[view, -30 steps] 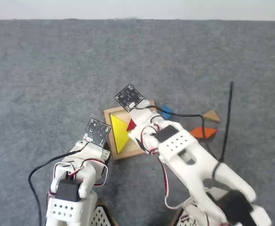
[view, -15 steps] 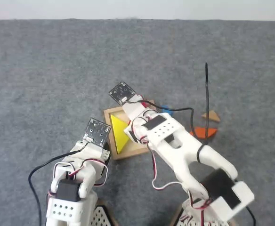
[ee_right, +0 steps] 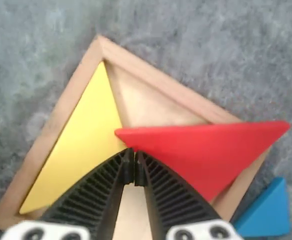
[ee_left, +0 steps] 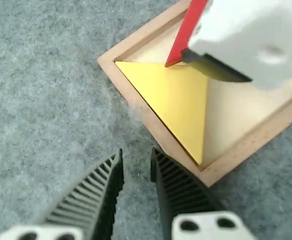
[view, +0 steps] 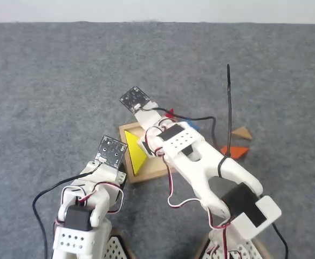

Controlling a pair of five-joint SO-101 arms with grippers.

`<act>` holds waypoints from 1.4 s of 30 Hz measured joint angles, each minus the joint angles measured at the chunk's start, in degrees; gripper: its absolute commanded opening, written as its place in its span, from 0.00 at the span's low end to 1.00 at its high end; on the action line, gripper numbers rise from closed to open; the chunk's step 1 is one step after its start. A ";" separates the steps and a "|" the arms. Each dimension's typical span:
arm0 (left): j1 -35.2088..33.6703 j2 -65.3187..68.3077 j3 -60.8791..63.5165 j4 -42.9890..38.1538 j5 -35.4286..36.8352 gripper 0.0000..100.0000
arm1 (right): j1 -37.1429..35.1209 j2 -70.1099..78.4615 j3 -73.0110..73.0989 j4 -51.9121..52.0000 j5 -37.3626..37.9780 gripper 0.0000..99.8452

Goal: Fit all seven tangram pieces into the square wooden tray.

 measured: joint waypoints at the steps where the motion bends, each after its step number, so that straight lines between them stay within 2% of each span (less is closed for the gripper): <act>1: 0.00 0.00 0.00 0.00 0.00 0.09 | 0.00 0.00 -0.35 0.00 0.00 0.01; 10: 0.00 0.00 0.00 0.00 0.00 0.09 | 0.53 3.96 -5.01 0.44 0.00 0.01; 19: 0.00 0.00 0.00 0.00 0.00 0.09 | 12.75 -2.37 -5.71 3.16 -0.53 0.01; 22: 0.00 0.00 0.00 0.00 0.00 0.09 | 14.42 -2.46 -4.92 3.16 -1.05 0.01; 27: 0.00 0.00 0.00 0.00 0.00 0.09 | 14.15 3.16 -5.01 2.64 -1.05 0.01; 31: 0.00 0.00 0.00 0.00 0.00 0.09 | 11.34 6.15 -6.24 3.96 -1.05 0.01; 37: 0.00 0.00 0.00 0.00 0.00 0.09 | 6.77 6.33 -6.68 4.31 -1.14 0.01; 42: 0.00 0.00 0.00 0.00 0.00 0.09 | 6.15 6.15 -6.68 5.89 -1.14 0.01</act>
